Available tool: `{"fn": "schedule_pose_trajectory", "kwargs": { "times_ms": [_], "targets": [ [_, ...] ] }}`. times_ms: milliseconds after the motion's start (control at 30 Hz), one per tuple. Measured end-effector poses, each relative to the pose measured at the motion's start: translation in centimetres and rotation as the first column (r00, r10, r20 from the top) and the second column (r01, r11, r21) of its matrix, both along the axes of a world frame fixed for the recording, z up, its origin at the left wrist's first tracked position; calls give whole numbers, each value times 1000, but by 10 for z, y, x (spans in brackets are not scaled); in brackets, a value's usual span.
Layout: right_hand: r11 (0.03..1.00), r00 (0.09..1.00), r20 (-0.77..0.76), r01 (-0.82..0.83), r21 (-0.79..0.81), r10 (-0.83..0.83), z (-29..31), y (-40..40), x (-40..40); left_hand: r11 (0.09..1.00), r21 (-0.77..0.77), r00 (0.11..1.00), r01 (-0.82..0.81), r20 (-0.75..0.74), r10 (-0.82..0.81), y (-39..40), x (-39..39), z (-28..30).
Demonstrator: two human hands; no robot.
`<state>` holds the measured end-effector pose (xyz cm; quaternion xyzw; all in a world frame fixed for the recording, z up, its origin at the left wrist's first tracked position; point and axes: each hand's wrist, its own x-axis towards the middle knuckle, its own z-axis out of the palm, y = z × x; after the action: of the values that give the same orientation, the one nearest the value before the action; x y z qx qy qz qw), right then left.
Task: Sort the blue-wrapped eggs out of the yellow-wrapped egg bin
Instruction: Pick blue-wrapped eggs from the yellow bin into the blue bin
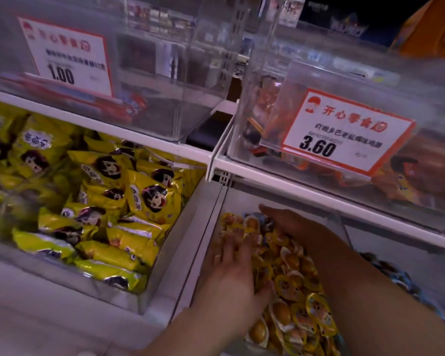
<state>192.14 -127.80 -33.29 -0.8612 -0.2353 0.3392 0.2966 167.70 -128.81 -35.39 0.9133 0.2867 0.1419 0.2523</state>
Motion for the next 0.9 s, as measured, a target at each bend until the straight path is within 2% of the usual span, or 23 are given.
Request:
{"fn": "schedule_pose_trajectory", "kwargs": {
  "times_ms": [133, 233, 300, 367, 467, 600, 700, 767, 833, 900],
  "targets": [
    [992, 979, -196, -37, 122, 61, -4, 35, -33, 991, -124, 992, -52, 108, 66, 1, -1, 1],
    [982, 966, -241, -53, 180, 96, -7, 45, -41, 992, -101, 983, -82, 154, 97, 1, -2, 1],
    [978, 959, -254, -76, 193, 125, -7, 45, -38, 984, -150, 973, -94, 195, 122, 1, -1, 2],
    [974, 927, -350, -59, 218, 135, -3, 41, -36, 975, -195, 955, -107, 255, 155, 0, 0, 5],
    [964, 897, -412, -56, 260, 163, 5, 34, -33, 966, -235, 916, -112, 351, 191, 0, -1, 8],
    [956, 852, -468, -114, 271, 234, 30, 11, -39, 973, -204, 903, -104, 390, 179, -2, -3, 11],
    [943, 871, -394, -195, 270, 293, 51, -18, -51, 978, -185, 900, -101, 403, 169, -2, -4, 11],
    [926, 914, -230, -270, 265, 333, 61, -40, -65, 988, -129, 927, -80, 356, 121, -2, -5, 11],
    [895, 929, -5, -354, 271, 369, 64, -59, -78, 995, -93, 954, -30, 295, 57, -3, -6, 11],
    [897, 938, 103, -346, 276, 330, 61, -78, -87, 997, -83, 970, -2, 241, 22, -3, -7, 10]
  ]
}}
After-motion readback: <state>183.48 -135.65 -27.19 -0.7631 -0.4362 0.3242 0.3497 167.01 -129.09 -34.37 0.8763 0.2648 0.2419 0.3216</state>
